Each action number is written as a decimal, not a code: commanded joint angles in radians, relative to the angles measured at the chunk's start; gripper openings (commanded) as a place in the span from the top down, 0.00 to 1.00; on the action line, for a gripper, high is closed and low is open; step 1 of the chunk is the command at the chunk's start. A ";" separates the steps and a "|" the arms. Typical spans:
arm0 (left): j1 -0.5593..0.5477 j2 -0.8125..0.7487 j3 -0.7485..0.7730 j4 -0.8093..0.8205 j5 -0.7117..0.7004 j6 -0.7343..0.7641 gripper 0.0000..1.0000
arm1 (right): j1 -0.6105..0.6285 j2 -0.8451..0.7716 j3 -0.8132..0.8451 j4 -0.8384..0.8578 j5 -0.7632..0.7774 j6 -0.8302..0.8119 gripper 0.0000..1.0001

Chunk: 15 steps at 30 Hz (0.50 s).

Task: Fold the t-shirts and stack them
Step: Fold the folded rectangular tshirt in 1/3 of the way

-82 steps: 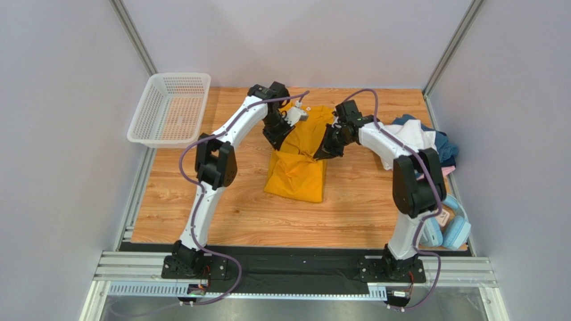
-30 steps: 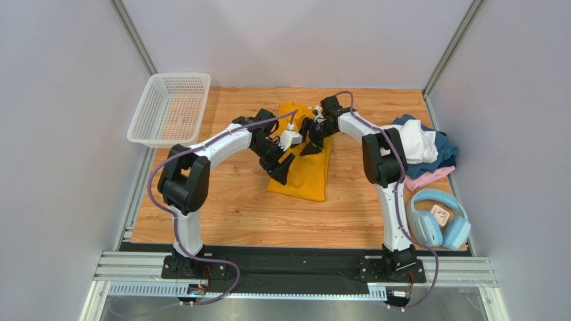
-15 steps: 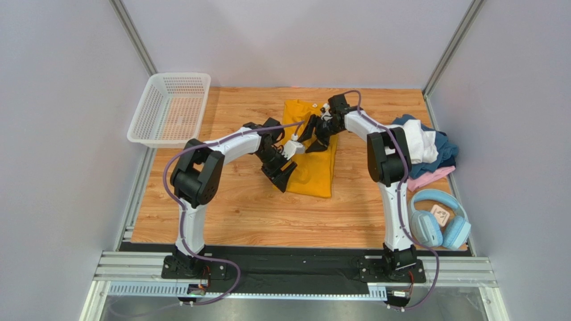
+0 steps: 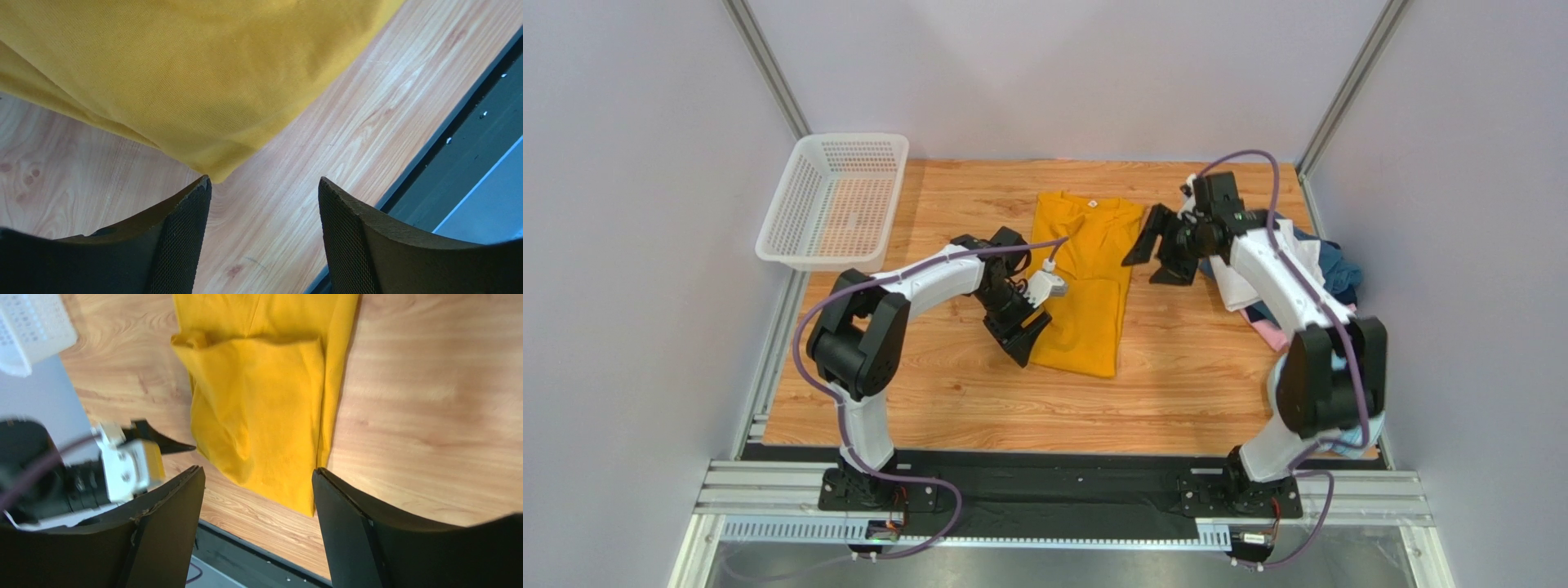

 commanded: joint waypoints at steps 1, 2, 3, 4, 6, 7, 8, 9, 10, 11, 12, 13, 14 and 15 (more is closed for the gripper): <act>-0.004 -0.065 0.020 -0.031 0.014 0.001 0.29 | 0.055 -0.176 -0.357 0.049 -0.021 0.015 0.29; -0.004 -0.060 0.028 -0.034 0.017 -0.002 0.29 | 0.076 -0.211 -0.406 0.076 -0.052 0.026 0.29; -0.004 -0.058 0.029 -0.034 0.026 -0.005 0.29 | 0.088 -0.222 -0.460 0.088 -0.064 0.026 0.30; -0.002 -0.054 0.031 -0.036 0.028 -0.010 0.29 | 0.101 -0.231 -0.533 0.101 -0.075 0.028 0.30; -0.004 -0.048 0.039 -0.039 0.035 -0.021 0.29 | 0.133 -0.227 -0.591 0.139 -0.119 0.026 0.30; -0.004 -0.040 0.040 -0.040 0.040 -0.024 0.29 | 0.141 -0.214 -0.621 0.141 -0.119 0.025 0.30; -0.004 -0.035 0.043 -0.042 0.040 -0.025 0.29 | 0.148 -0.210 -0.631 0.156 -0.118 0.020 0.31; -0.002 -0.032 0.043 -0.040 0.034 -0.028 0.29 | 0.151 -0.202 -0.637 0.161 -0.118 0.018 0.31; -0.004 -0.025 0.043 -0.037 0.032 -0.033 0.29 | 0.150 -0.193 -0.641 0.165 -0.118 0.015 0.32; -0.004 -0.020 0.043 -0.034 0.026 -0.034 0.29 | 0.150 -0.187 -0.641 0.174 -0.118 0.014 0.32; -0.004 -0.016 0.042 -0.027 0.014 -0.036 0.29 | 0.150 -0.181 -0.637 0.173 -0.113 0.006 0.32; -0.004 -0.008 0.040 -0.021 0.005 -0.041 0.28 | 0.150 -0.173 -0.632 0.176 -0.110 0.005 0.32; -0.004 -0.005 0.040 -0.016 -0.001 -0.044 0.28 | 0.150 -0.165 -0.619 0.175 -0.110 0.002 0.32; -0.004 0.000 0.040 -0.005 -0.017 -0.044 0.27 | 0.150 -0.161 -0.611 0.176 -0.112 0.000 0.33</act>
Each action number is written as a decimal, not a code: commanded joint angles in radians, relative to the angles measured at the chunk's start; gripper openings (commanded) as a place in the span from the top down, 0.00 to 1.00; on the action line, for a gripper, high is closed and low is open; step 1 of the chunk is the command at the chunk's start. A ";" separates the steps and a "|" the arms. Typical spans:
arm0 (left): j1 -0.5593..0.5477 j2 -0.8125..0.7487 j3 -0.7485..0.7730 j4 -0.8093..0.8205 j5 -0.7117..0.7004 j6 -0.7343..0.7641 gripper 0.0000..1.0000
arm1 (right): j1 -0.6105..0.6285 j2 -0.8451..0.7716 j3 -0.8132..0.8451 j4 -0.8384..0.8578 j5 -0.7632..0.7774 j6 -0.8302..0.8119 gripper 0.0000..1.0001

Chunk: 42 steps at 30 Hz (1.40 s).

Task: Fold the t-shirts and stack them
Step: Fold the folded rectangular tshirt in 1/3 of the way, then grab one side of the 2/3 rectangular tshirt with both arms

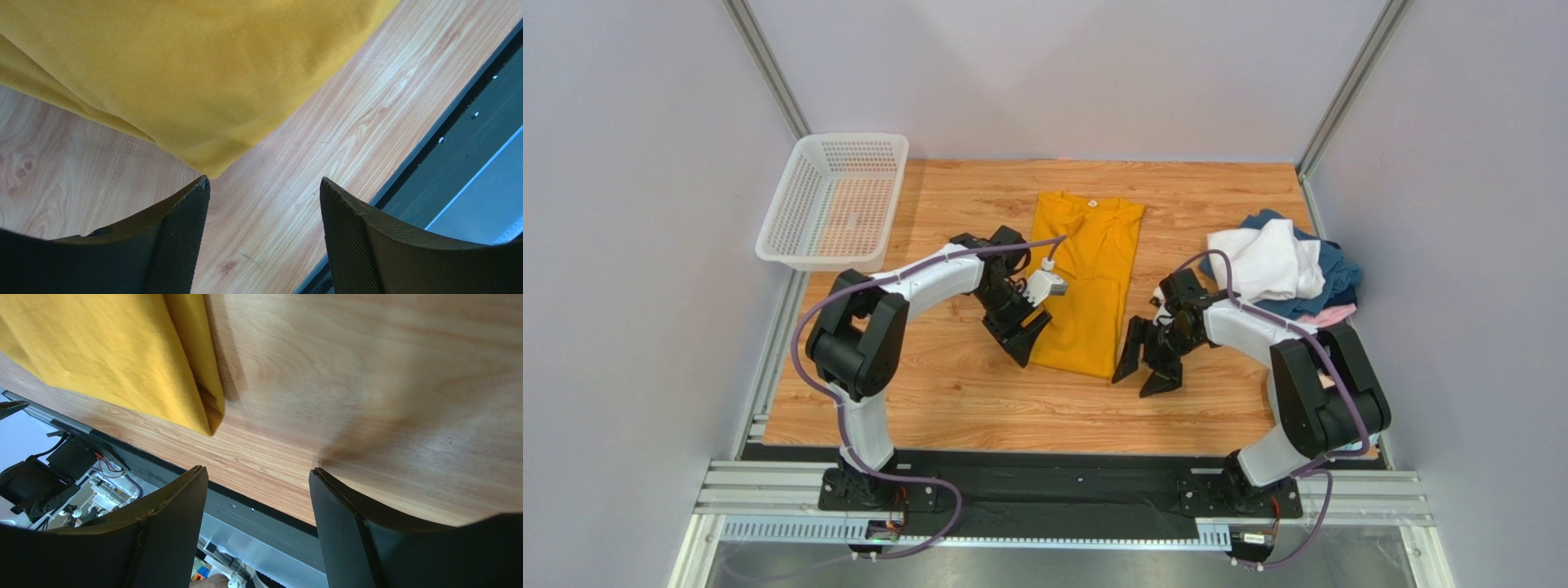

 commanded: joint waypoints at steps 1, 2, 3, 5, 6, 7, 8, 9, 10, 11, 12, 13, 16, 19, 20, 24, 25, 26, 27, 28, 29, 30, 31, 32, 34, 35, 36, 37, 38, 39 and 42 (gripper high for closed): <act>-0.004 0.028 0.034 0.025 -0.026 -0.023 0.27 | -0.003 0.024 0.055 0.083 -0.021 -0.012 0.34; -0.004 0.033 0.036 0.026 -0.032 -0.024 0.27 | -0.002 0.029 0.067 0.086 -0.021 -0.011 0.34; -0.004 0.036 0.037 0.028 -0.041 -0.027 0.26 | 0.000 0.036 0.073 0.091 -0.023 -0.005 0.34; -0.004 0.040 0.034 0.029 -0.050 -0.032 0.23 | -0.002 0.059 0.086 0.103 -0.030 0.000 0.36; -0.004 0.042 0.031 0.034 -0.054 -0.035 0.23 | 0.000 0.065 0.087 0.111 -0.037 0.005 0.36; -0.004 0.042 0.025 0.034 -0.055 -0.035 0.22 | 0.000 0.075 0.087 0.130 -0.047 0.015 0.37; -0.004 0.042 0.020 0.035 -0.066 -0.040 0.21 | 0.000 0.079 0.087 0.138 -0.049 0.021 0.37; -0.004 0.045 0.017 0.043 -0.072 -0.043 0.20 | 0.000 0.082 0.083 0.147 -0.052 0.029 0.39; -0.001 0.048 0.014 0.045 -0.080 -0.047 0.20 | 0.001 0.088 0.079 0.170 -0.064 0.044 0.39; 0.000 0.053 0.014 0.045 -0.092 -0.053 0.20 | -0.002 0.092 0.078 0.180 -0.066 0.051 0.40; 0.001 0.060 0.013 0.045 -0.098 -0.066 0.20 | 0.006 0.093 0.075 0.184 -0.067 0.055 0.41; 0.006 0.065 0.011 0.046 -0.106 -0.072 0.19 | 0.012 0.098 0.072 0.196 -0.066 0.067 0.41; 0.009 0.077 0.003 0.048 -0.121 -0.086 0.19 | 0.027 0.101 0.063 0.225 -0.070 0.087 0.42; 0.009 0.097 0.006 0.052 -0.121 -0.095 0.20 | 0.038 0.104 0.060 0.239 -0.063 0.109 0.43; 0.009 0.102 0.009 0.052 -0.126 -0.098 0.22 | 0.041 0.105 0.058 0.241 -0.064 0.115 0.44; 0.009 0.129 0.017 0.052 -0.140 -0.102 0.32 | 0.044 0.116 0.049 0.261 -0.069 0.136 0.48; 0.009 0.132 0.016 0.052 -0.144 -0.104 0.34 | 0.052 0.118 0.047 0.267 -0.067 0.138 0.49; 0.007 0.135 0.016 0.052 -0.159 -0.106 0.37 | 0.053 0.118 0.047 0.267 -0.064 0.141 0.51; 0.006 0.139 0.014 0.052 -0.166 -0.107 0.39 | 0.056 0.119 0.047 0.269 -0.063 0.146 0.55; 0.003 0.140 0.013 0.052 -0.173 -0.109 0.42 | 0.056 0.122 0.046 0.270 -0.060 0.147 0.58; 0.001 0.142 0.013 0.052 -0.188 -0.112 0.48 | 0.058 0.122 0.046 0.273 -0.058 0.149 0.62; -0.007 0.146 0.013 0.051 -0.192 -0.115 0.51 | 0.058 0.125 0.046 0.275 -0.057 0.152 0.69; -0.010 0.151 0.016 0.051 -0.198 -0.115 0.59 | 0.058 0.127 0.044 0.275 -0.057 0.152 0.72; -0.013 0.154 0.020 0.040 -0.198 -0.115 0.64 | 0.058 0.127 0.044 0.273 -0.058 0.153 0.76; -0.020 0.160 0.034 0.028 -0.198 -0.116 0.89 | 0.058 0.124 0.041 0.270 -0.057 0.155 0.88; -0.022 0.155 0.037 0.017 -0.196 -0.116 0.97 | 0.058 0.119 0.041 0.269 -0.057 0.155 0.92; -0.025 0.151 0.042 0.012 -0.199 -0.116 1.00 | 0.058 0.110 0.040 0.256 -0.054 0.153 0.99; -0.025 0.143 0.043 0.005 -0.198 -0.112 1.00 | 0.058 0.104 0.038 0.249 -0.049 0.149 1.00; -0.025 0.117 0.046 -0.015 -0.195 -0.107 1.00 | 0.058 0.095 0.038 0.241 -0.049 0.146 1.00; -0.025 0.102 0.051 -0.030 -0.193 -0.099 1.00 | 0.056 0.075 0.040 0.217 -0.047 0.140 1.00; -0.025 0.021 0.075 -0.132 -0.164 -0.072 1.00 | 0.058 0.006 0.037 0.162 -0.053 0.124 1.00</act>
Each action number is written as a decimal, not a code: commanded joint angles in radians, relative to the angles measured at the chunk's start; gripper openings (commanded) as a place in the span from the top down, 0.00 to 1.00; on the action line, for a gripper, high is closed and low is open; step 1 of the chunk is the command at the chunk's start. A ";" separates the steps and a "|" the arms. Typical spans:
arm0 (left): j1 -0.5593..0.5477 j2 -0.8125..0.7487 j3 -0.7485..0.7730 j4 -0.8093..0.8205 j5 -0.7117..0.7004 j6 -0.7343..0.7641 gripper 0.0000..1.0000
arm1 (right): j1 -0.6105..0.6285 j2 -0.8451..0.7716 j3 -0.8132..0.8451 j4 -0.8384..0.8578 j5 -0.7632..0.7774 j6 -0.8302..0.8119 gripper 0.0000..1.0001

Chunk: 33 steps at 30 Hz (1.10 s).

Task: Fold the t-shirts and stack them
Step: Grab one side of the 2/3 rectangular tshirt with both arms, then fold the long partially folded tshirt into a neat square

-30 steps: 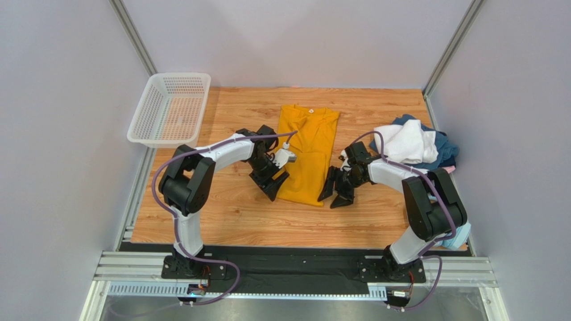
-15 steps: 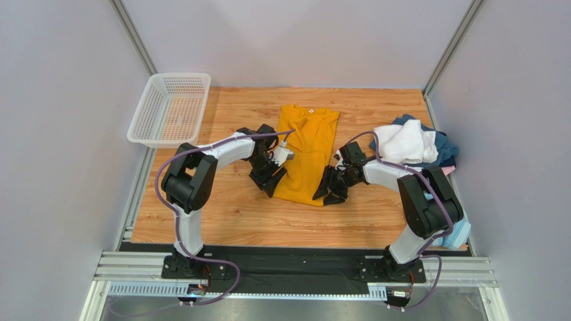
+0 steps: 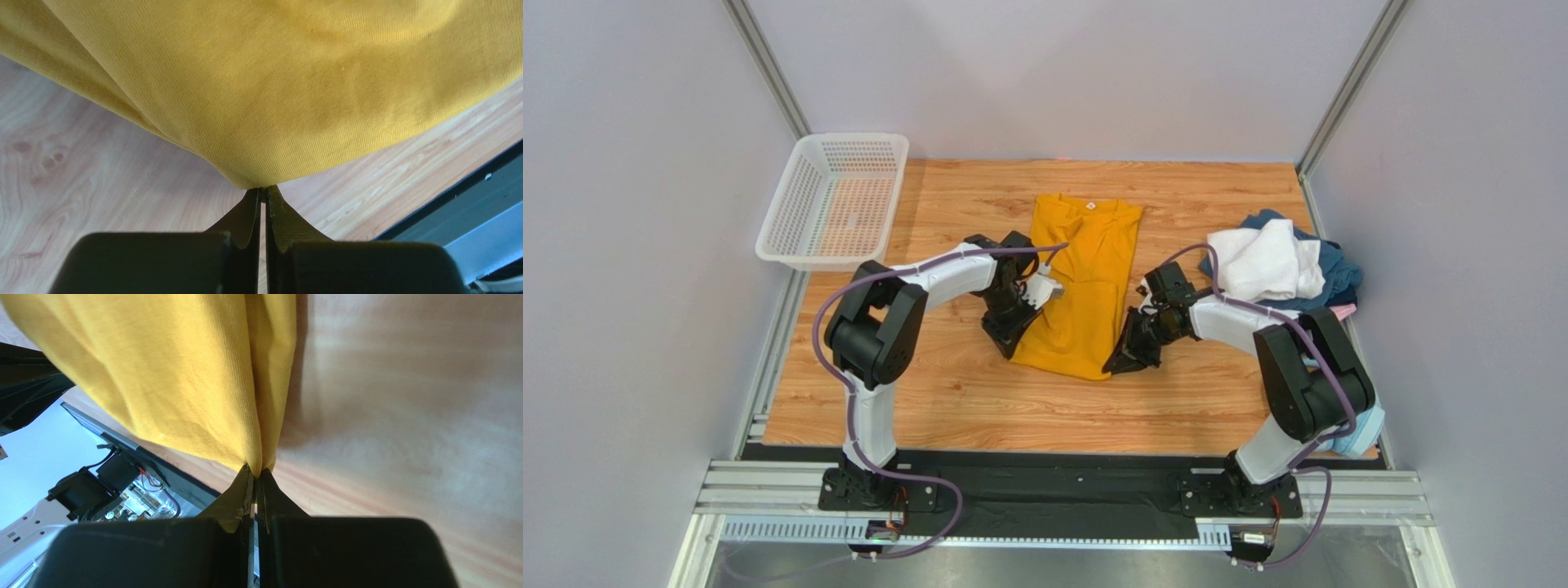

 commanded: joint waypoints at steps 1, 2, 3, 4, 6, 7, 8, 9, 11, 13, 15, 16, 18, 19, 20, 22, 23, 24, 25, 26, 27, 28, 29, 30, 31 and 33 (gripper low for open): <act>-0.009 -0.113 0.032 -0.184 0.024 0.050 1.00 | 0.009 -0.130 -0.007 -0.076 -0.007 -0.023 1.00; -0.009 -0.165 0.035 -0.210 0.028 0.056 1.00 | 0.012 -0.184 -0.007 -0.092 -0.008 -0.026 1.00; -0.009 -0.190 0.044 -0.235 0.030 0.071 1.00 | 0.018 -0.213 -0.009 -0.128 -0.007 -0.026 1.00; -0.009 -0.218 0.047 -0.281 0.037 0.081 1.00 | 0.021 -0.244 -0.007 -0.146 -0.005 -0.028 1.00; -0.009 -0.284 0.056 -0.322 0.042 0.093 0.99 | 0.028 -0.325 -0.007 -0.201 0.003 -0.029 1.00; -0.009 -0.302 0.058 -0.359 0.051 0.103 0.99 | 0.029 -0.350 -0.012 -0.218 0.003 -0.029 1.00; -0.009 -0.333 0.060 -0.378 0.054 0.108 0.99 | 0.031 -0.394 -0.020 -0.231 0.001 -0.023 1.00; -0.009 -0.347 0.057 -0.390 0.054 0.110 0.99 | 0.032 -0.416 -0.026 -0.250 -0.005 -0.018 1.00; -0.009 -0.385 0.044 -0.421 0.067 0.122 0.99 | 0.038 -0.478 -0.053 -0.269 -0.010 -0.006 1.00; -0.009 -0.405 0.035 -0.459 0.089 0.130 0.98 | 0.054 -0.525 -0.072 -0.292 -0.014 0.018 1.00; -0.009 -0.439 0.029 -0.480 0.105 0.137 0.98 | 0.075 -0.594 -0.090 -0.321 -0.016 0.046 1.00; -0.009 -0.451 0.027 -0.499 0.117 0.140 0.98 | 0.080 -0.615 -0.095 -0.333 -0.016 0.052 1.00; -0.009 -0.482 0.026 -0.519 0.126 0.148 0.98 | 0.089 -0.672 -0.101 -0.367 -0.017 0.066 1.00; -0.010 -0.494 0.026 -0.540 0.137 0.153 0.98 | 0.089 -0.689 -0.102 -0.378 -0.017 0.071 1.00; -0.010 -0.500 0.024 -0.548 0.143 0.157 0.98 | 0.089 -0.712 -0.099 -0.393 -0.017 0.072 1.00; -0.012 -0.511 0.021 -0.546 0.137 0.156 0.97 | 0.089 -0.724 -0.080 -0.401 -0.011 0.069 1.00; -0.012 -0.503 0.039 -0.551 0.139 0.159 0.97 | 0.089 -0.718 -0.067 -0.404 -0.007 0.063 1.00; -0.012 -0.493 0.052 -0.553 0.134 0.154 0.97 | 0.087 -0.708 -0.034 -0.406 0.012 0.054 1.00; -0.010 -0.480 0.066 -0.542 0.114 0.153 0.97 | 0.084 -0.692 -0.014 -0.404 0.021 0.043 1.00; -0.012 -0.453 0.099 -0.534 0.101 0.148 0.97 | 0.083 -0.648 0.008 -0.406 0.030 0.019 1.00; -0.010 -0.434 0.122 -0.528 0.088 0.147 0.97 | 0.075 -0.620 0.035 -0.404 0.041 0.005 1.00; -0.012 -0.390 0.150 -0.528 0.071 0.147 0.97 | 0.068 -0.568 0.086 -0.404 0.047 -0.007 1.00; -0.012 -0.367 0.206 -0.530 0.064 0.147 0.97 | 0.061 -0.540 0.115 -0.403 0.053 -0.035 1.00; -0.012 -0.342 0.236 -0.530 0.056 0.148 0.98 | 0.045 -0.516 0.141 -0.402 0.061 -0.046 1.00; -0.010 -0.289 0.266 -0.530 0.030 0.151 0.98 | 0.035 -0.469 0.192 -0.398 0.067 -0.058 1.00; -0.007 -0.232 0.361 -0.530 0.002 0.154 0.99 | 0.005 -0.428 0.235 -0.393 0.084 -0.078 1.00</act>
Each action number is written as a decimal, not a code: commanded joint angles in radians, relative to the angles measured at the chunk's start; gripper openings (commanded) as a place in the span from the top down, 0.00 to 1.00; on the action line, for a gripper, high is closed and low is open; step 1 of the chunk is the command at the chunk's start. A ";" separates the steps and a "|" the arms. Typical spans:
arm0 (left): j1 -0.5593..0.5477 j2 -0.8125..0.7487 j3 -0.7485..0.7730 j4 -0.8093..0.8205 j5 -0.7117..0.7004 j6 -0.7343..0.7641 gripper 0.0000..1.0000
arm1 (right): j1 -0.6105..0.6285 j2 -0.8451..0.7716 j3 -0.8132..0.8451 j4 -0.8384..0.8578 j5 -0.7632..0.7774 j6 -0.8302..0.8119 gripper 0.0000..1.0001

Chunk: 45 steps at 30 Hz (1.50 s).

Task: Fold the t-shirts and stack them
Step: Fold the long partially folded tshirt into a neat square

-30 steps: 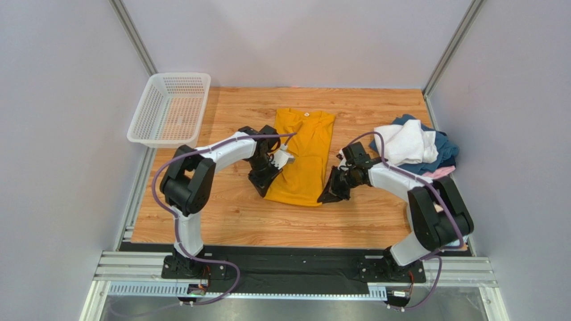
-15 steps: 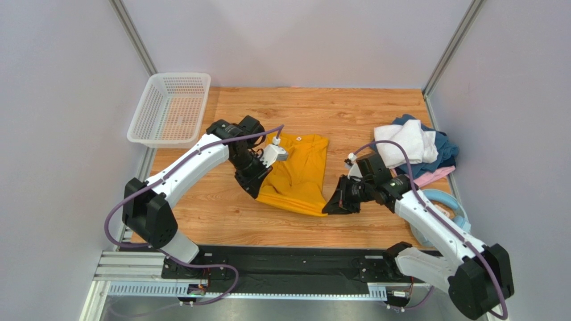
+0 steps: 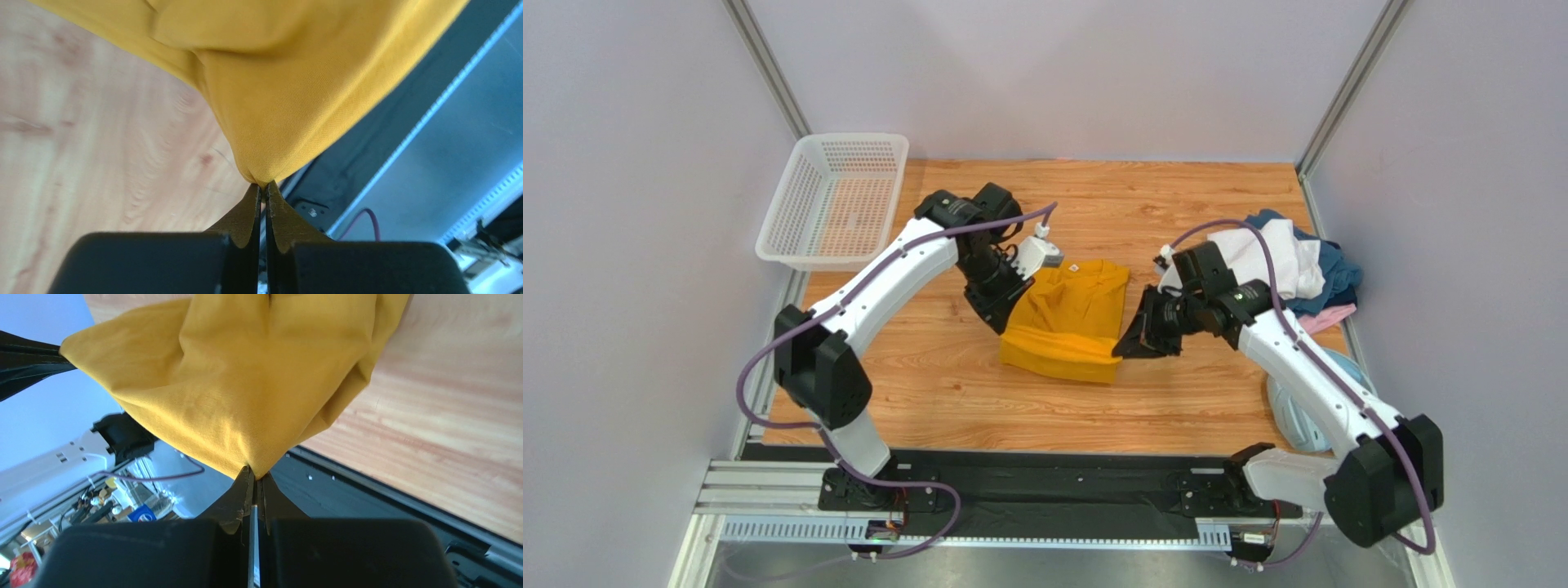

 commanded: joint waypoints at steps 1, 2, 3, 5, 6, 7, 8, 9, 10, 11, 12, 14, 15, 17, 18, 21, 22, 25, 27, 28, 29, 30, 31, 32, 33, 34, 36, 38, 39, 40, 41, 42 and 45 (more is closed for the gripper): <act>0.011 0.152 0.177 -0.092 -0.100 0.031 0.99 | -0.061 0.098 0.141 0.005 0.054 -0.075 1.00; 0.021 0.180 0.251 -0.100 -0.104 0.040 0.99 | -0.071 0.111 0.175 0.019 0.052 -0.077 1.00; 0.029 0.212 0.289 -0.105 -0.110 0.038 1.00 | -0.091 0.128 0.195 0.022 0.052 -0.080 1.00; 0.041 0.306 0.409 -0.131 -0.130 0.040 1.00 | -0.110 0.178 0.235 0.034 0.046 -0.083 1.00; 0.051 0.338 0.450 -0.160 -0.132 0.041 1.00 | -0.128 0.195 0.243 0.042 0.037 -0.086 1.00; 0.055 0.385 0.483 -0.164 -0.140 0.043 1.00 | -0.137 0.227 0.247 0.051 0.031 -0.089 1.00; 0.058 0.406 0.532 -0.166 -0.147 0.046 1.00 | -0.145 0.246 0.251 0.073 0.028 -0.089 1.00; 0.064 0.424 0.553 -0.160 -0.170 0.044 1.00 | -0.162 0.263 0.254 0.085 0.020 -0.089 1.00; 0.068 0.458 0.569 -0.160 -0.178 0.044 1.00 | -0.170 0.295 0.254 0.099 0.015 -0.089 1.00; 0.071 0.473 0.598 -0.160 -0.187 0.046 1.00 | -0.176 0.313 0.257 0.122 0.014 -0.091 1.00; 0.077 0.489 0.611 -0.155 -0.207 0.051 1.00 | -0.189 0.332 0.264 0.131 0.011 -0.091 1.00; 0.081 0.532 0.634 -0.143 -0.235 0.049 1.00 | -0.211 0.388 0.274 0.159 0.002 -0.092 1.00; 0.084 0.544 0.645 -0.139 -0.245 0.049 1.00 | -0.217 0.408 0.293 0.166 0.000 -0.097 1.00; 0.094 0.593 0.683 -0.135 -0.249 0.048 1.00 | -0.239 0.476 0.318 0.182 -0.008 -0.102 1.00; 0.097 0.608 0.698 -0.132 -0.258 0.044 1.00 | -0.246 0.497 0.333 0.189 -0.017 -0.102 1.00; 0.101 0.673 0.749 -0.112 -0.288 0.046 1.00 | -0.268 0.580 0.392 0.220 -0.044 -0.091 1.00; 0.103 0.709 0.764 -0.111 -0.291 0.044 1.00 | -0.271 0.620 0.424 0.234 -0.047 -0.088 1.00; 0.104 0.781 0.836 -0.096 -0.307 0.040 1.00 | -0.274 0.713 0.500 0.255 -0.073 -0.080 1.00; 0.107 0.814 0.850 -0.066 -0.321 0.035 1.00 | -0.274 0.790 0.540 0.254 -0.086 -0.075 1.00; 0.111 0.817 0.849 -0.053 -0.325 0.031 1.00 | -0.274 0.813 0.556 0.254 -0.089 -0.075 1.00; 0.114 0.823 0.849 -0.027 -0.328 0.026 1.00 | -0.275 0.835 0.586 0.254 -0.090 -0.077 1.00; 0.115 0.825 0.849 -0.016 -0.337 0.025 1.00 | -0.275 0.873 0.599 0.254 -0.090 -0.077 1.00; 0.118 0.826 0.850 -0.004 -0.342 0.021 1.00 | -0.275 0.890 0.614 0.255 -0.095 -0.080 1.00; 0.120 0.823 0.852 0.015 -0.348 0.017 1.00 | -0.275 0.905 0.637 0.254 -0.097 -0.080 1.00; 0.124 0.819 0.853 0.023 -0.351 0.017 1.00 | -0.277 0.931 0.651 0.254 -0.094 -0.085 1.00; 0.126 0.814 0.853 0.033 -0.360 0.017 1.00 | -0.277 0.945 0.663 0.248 -0.095 -0.088 1.00; 0.127 0.809 0.855 0.052 -0.391 0.018 1.00 | -0.274 0.981 0.703 0.231 -0.090 -0.092 0.99; 0.130 0.808 0.861 0.064 -0.429 0.017 1.00 | -0.277 1.002 0.729 0.203 -0.072 -0.105 0.86; 0.131 0.806 0.860 0.069 -0.442 0.017 0.98 | -0.276 1.022 0.763 0.185 -0.057 -0.112 0.75; 0.138 0.806 0.861 0.070 -0.452 0.015 0.95 | -0.277 1.034 0.792 0.132 -0.037 -0.137 0.56; 0.141 0.806 0.860 0.075 -0.466 0.015 0.83 | -0.277 1.045 0.822 0.096 0.003 -0.151 0.49; 0.147 0.796 0.860 0.076 -0.466 0.008 0.74 | -0.277 1.053 0.874 0.069 0.018 -0.164 0.44; 0.173 0.738 0.861 0.084 -0.463 -0.020 0.31 | -0.279 1.000 0.910 0.022 0.089 -0.189 0.25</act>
